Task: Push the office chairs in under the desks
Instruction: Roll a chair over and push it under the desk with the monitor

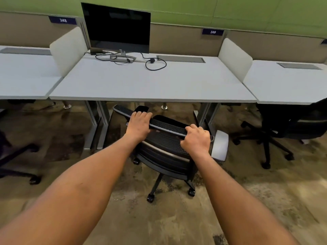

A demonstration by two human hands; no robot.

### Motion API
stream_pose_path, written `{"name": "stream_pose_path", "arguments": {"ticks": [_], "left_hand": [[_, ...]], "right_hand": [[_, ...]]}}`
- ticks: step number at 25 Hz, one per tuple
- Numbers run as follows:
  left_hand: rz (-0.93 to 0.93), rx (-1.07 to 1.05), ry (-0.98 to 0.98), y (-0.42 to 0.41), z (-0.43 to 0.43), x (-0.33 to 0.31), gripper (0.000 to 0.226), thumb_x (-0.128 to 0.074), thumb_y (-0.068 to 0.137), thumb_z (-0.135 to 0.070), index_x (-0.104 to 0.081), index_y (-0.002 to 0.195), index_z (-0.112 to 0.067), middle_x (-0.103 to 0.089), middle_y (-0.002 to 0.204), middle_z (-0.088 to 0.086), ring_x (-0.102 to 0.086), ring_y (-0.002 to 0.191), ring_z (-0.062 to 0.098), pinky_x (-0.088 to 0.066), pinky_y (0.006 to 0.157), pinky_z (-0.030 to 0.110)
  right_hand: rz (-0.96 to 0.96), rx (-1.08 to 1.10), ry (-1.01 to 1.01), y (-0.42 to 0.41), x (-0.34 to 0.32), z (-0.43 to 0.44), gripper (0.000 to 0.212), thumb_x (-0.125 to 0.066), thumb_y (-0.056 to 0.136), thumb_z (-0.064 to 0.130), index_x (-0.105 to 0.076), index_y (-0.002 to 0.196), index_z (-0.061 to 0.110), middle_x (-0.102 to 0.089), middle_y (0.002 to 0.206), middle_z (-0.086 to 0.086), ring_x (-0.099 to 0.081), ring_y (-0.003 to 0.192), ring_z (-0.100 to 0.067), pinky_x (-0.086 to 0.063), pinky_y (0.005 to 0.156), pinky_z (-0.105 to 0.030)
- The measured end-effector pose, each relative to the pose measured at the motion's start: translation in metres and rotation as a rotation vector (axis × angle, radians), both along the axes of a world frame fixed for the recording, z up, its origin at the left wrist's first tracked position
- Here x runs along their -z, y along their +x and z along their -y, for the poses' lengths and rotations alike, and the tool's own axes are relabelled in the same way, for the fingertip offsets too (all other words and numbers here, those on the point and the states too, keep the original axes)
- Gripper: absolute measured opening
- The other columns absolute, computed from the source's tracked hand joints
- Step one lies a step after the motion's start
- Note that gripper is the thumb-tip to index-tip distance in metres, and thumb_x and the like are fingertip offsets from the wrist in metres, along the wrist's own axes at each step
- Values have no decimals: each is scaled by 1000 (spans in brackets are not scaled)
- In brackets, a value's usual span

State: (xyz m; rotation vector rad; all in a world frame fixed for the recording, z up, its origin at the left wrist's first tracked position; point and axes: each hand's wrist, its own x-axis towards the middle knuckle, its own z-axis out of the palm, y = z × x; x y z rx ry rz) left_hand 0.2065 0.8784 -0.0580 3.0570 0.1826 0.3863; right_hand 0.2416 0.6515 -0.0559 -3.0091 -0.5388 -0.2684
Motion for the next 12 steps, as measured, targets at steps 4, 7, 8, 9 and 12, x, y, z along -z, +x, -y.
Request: {"name": "stream_pose_path", "arguments": {"ticks": [4,7,8,9,12], "left_hand": [[36,-9,-5,-18,-1,5,41,-63,83,-37,-48,116,-17,-58,113,3,-50,110,25,-31,109,41],[24,-12,-5,-25,0,9,45,-62,84,-31,-44,123,-14,-55,117,4,-47,114,25,-28,112,42],[34,-15,4,-27,0,11,45,-61,85,-28,-43,124,-14,-54,117,5,-47,113,25,-28,112,41],[50,-20,13,-28,0,12,44,-61,85,-24,-43,124,-14,-54,116,5,-47,112,25,-29,110,41],[77,-34,11,-31,2,15,38,-60,85,-22,-45,118,-15,-56,111,4,-49,104,23,-34,101,38]], "right_hand": [[47,39,33,-11,6,-4,35,-62,70,43,-68,101,28,-63,95,9,-59,91,-19,-39,81,-34],[74,35,32,-16,7,-5,35,-63,70,47,-69,99,30,-64,93,10,-59,88,-18,-39,80,-33],[82,32,23,-17,7,-5,36,-63,70,48,-69,100,30,-64,93,11,-59,88,-17,-39,81,-33],[91,27,14,-18,6,-5,37,-63,70,49,-69,101,30,-64,93,11,-59,88,-17,-39,81,-33],[104,1,16,-17,5,0,40,-65,71,48,-70,105,28,-66,95,9,-61,89,-19,-40,83,-33]]}}
